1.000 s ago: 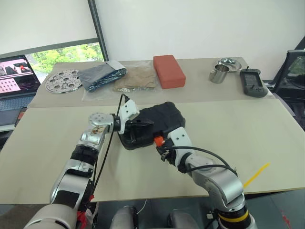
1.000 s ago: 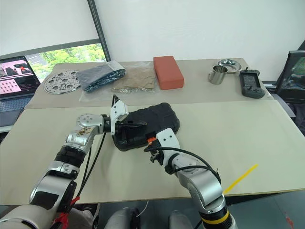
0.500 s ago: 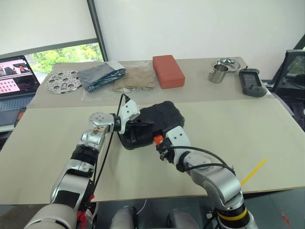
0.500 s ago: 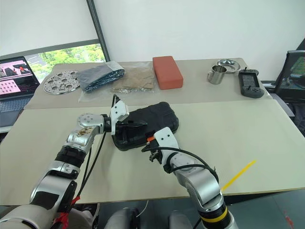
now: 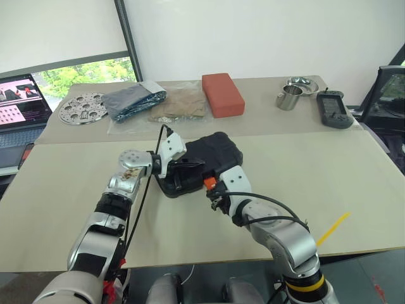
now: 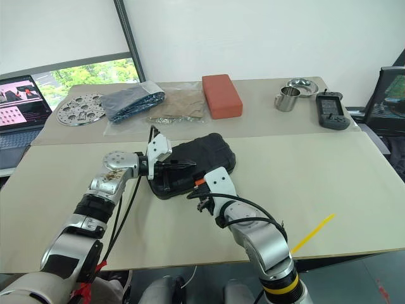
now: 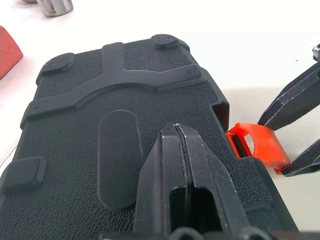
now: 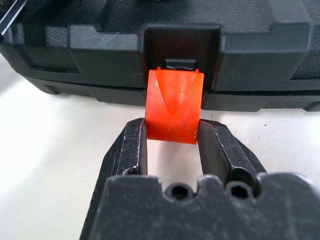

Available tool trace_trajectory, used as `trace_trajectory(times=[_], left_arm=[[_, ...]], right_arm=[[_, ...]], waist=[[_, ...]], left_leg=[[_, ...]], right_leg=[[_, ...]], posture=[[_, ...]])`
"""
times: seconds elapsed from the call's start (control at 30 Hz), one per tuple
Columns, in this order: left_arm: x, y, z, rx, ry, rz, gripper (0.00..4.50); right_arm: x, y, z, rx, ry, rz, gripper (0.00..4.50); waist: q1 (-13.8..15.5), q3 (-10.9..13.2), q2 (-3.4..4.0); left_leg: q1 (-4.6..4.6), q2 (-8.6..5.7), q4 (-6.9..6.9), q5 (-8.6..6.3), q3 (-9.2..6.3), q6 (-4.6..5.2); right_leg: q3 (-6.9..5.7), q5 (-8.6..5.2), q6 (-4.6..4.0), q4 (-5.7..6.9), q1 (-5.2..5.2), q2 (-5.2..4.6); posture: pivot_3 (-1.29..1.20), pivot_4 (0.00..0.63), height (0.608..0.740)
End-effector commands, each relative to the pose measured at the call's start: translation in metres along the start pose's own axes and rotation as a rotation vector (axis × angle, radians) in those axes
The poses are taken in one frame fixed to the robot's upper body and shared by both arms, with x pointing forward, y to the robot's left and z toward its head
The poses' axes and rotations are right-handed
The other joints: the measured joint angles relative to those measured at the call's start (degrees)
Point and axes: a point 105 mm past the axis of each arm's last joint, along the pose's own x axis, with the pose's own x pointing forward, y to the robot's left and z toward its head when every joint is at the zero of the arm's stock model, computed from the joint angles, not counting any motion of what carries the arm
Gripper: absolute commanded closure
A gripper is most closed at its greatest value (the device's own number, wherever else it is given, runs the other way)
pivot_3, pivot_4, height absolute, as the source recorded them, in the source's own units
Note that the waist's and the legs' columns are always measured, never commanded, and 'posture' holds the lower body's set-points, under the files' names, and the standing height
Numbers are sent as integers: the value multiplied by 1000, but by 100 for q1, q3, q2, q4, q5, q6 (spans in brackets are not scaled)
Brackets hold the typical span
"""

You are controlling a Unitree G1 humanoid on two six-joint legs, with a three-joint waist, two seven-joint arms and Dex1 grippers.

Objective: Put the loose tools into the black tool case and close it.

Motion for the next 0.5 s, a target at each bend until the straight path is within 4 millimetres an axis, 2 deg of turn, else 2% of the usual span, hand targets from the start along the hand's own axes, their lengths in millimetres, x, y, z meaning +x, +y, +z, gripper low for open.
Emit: trace_trajectory(times=[0.03, 0.3, 0.5], left_arm=[[2, -7, -23, -75, 60, -10, 4500], [-7, -9, -30, -87, 84, -11, 4500], [-7, -12, -31, -92, 87, -18, 4500]], right_arm=[[-8, 2, 42, -24, -207, -14, 3323], [-5, 5, 44, -41, -238, -10, 3323], [-1, 5, 37, -32, -217, -4, 3323]], waist=[[-2, 0, 0], [-51, 0, 0], [-94, 0, 0]], left_leg=[[0, 0, 0, 0, 0, 0], [-3, 0, -5, 0, 0, -1], [-2, 1, -8, 0, 1, -1]], right_leg=[[0, 0, 0, 0, 0, 0], [2, 0, 0, -1, -5, 2], [2, 0, 0, -2, -5, 2]], posture=[[0, 150, 740], [0, 150, 740], [0, 150, 740]])
